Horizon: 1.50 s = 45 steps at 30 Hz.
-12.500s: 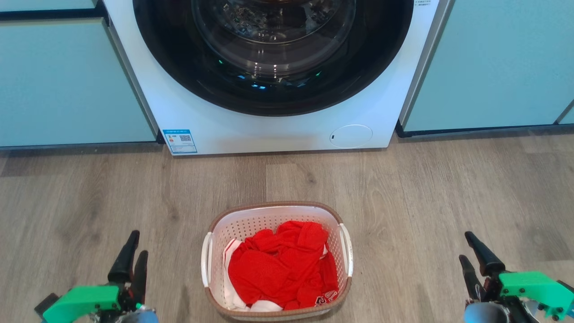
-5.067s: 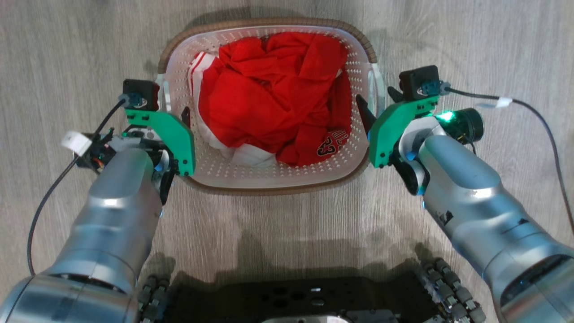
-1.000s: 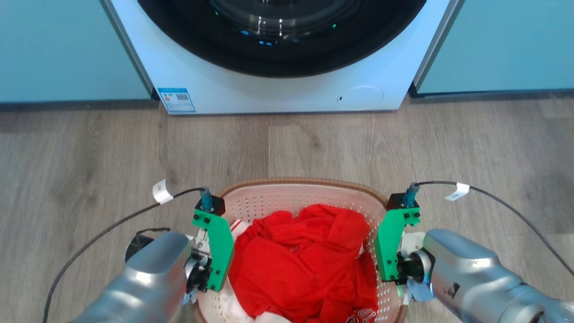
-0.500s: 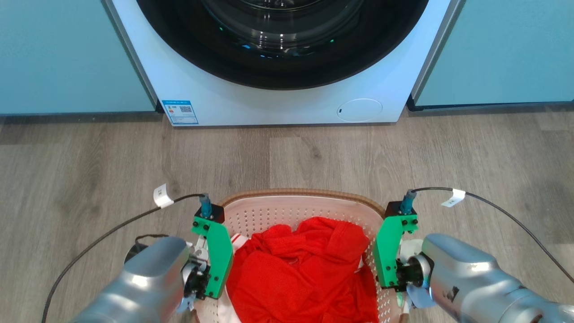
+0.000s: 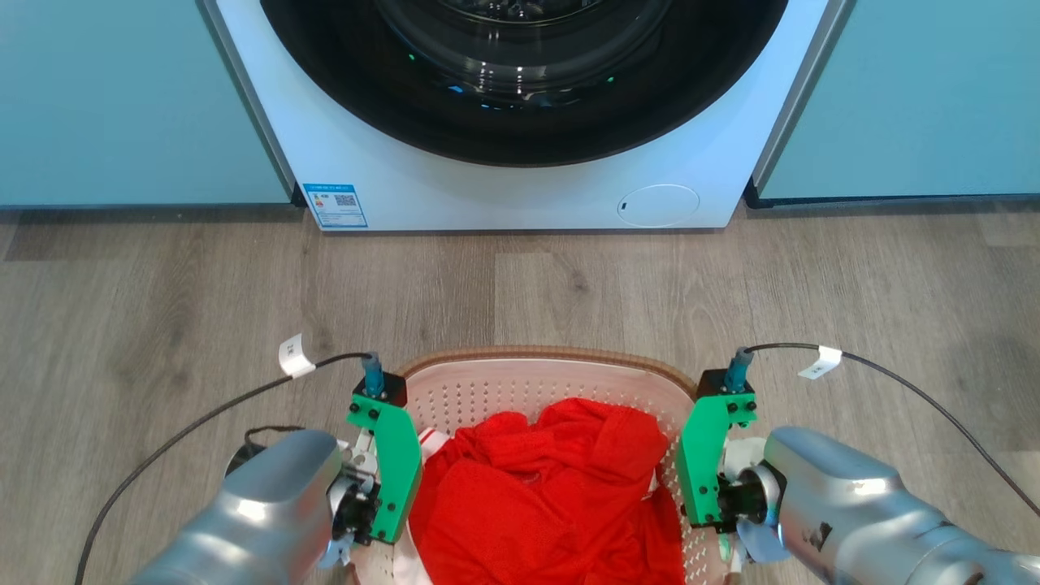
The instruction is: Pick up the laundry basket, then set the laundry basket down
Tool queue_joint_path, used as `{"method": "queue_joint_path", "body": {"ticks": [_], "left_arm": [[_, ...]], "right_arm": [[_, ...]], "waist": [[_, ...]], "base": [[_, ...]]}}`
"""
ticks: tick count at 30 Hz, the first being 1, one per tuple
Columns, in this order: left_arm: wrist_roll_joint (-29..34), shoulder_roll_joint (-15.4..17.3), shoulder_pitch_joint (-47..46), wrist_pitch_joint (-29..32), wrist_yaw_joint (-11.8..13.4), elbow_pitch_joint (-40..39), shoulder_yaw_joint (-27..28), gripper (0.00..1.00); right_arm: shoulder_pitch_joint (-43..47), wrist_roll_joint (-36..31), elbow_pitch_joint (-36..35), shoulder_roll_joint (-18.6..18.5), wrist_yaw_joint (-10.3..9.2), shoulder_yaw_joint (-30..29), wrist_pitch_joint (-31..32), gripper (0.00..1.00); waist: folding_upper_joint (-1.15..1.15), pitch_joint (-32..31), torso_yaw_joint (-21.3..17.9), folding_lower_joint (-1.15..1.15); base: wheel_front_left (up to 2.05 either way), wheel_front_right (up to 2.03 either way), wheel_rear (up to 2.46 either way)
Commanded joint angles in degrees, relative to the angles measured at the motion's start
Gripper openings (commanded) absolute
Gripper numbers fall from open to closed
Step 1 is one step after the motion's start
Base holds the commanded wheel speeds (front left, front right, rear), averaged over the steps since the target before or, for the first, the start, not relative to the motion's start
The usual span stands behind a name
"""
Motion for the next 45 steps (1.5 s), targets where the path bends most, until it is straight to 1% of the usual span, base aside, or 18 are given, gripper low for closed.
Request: {"method": "queue_joint_path", "body": {"ticks": [1,23,31,45], "left_arm": [[0.90,-0.09,-1.47,0.82,-1.05,-2.16,-0.78,0.00],[1.04,0.00,-1.43,1.33,-1.05,-2.10,-0.80,0.00],[0.89,-0.30,0.00,0.83,-1.05,-1.67,-0.80,0.00],[0.94,-0.41,-0.54,0.76,-1.05,-1.59,-0.80,0.00]], "right_arm": [[-1.80,-0.54,-2.01,0.29,0.43,0.49,-0.74,0.00],[-2.34,-1.03,-1.78,0.15,0.43,0.63,-0.27,0.00],[-1.22,-1.09,-1.54,0.32,0.43,0.66,0.13,0.00],[-1.76,-1.10,-1.50,0.08,0.43,0.69,-0.17,0.00]], "waist": [[0.00,-0.07,0.03,0.00],[0.00,0.10,-0.15,0.00],[0.00,-1.17,-0.44,0.00],[0.00,-0.21,-0.18,0.00]], "base": [[0.00,0.00,0.00],[0.00,0.00,0.00],[0.00,0.00,0.00],[0.00,0.00,0.00]]}}
